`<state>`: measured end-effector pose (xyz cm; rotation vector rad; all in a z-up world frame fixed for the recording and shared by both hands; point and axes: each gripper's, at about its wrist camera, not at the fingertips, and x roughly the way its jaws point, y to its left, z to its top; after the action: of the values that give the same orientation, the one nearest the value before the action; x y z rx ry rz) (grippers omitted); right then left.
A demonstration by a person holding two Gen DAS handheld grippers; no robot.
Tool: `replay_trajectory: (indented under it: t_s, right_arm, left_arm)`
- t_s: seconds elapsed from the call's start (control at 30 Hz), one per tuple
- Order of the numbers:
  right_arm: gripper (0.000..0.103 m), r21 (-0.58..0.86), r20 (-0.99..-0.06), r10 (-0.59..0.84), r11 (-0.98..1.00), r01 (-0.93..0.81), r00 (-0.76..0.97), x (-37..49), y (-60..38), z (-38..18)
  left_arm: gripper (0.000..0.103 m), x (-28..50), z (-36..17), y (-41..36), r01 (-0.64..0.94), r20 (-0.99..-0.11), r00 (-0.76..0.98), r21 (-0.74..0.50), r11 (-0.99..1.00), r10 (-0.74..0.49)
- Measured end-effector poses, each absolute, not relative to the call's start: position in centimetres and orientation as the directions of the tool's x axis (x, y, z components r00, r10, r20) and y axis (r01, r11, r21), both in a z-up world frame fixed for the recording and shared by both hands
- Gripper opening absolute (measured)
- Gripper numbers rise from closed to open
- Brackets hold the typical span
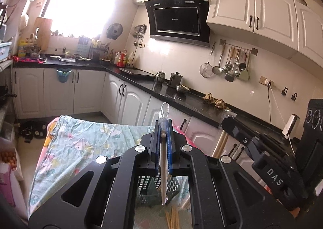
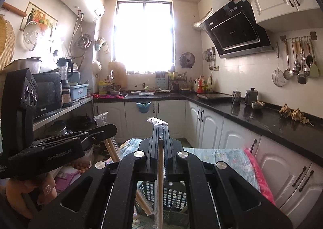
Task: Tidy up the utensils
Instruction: 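Lift both held chopsticks upright and carry them above the caddy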
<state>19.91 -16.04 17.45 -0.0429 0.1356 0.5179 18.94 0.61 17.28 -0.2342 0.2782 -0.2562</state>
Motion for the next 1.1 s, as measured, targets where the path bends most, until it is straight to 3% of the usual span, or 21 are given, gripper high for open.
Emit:
replay_trajectory:
  t_s: [0.6, 1.1]
  right_arm:
    - [0.005, -0.059, -0.054, 0.43, 0.9, -0.432, 0.901, 23.3, -16.9, 16.4]
    - [0.005, -0.052, -0.109, 0.417, 0.904, -0.424, 0.903, 27.2, -16.2, 10.5]
  left_arm:
    - [0.003, 23.1, 15.1, -0.6, 0.154, -0.239, 0.949, -0.211, 0.965, -0.204]
    - [0.003, 25.4, 10.0, -1.0, 0.117, -0.3, 0.938, -0.191, 0.975, -0.171]
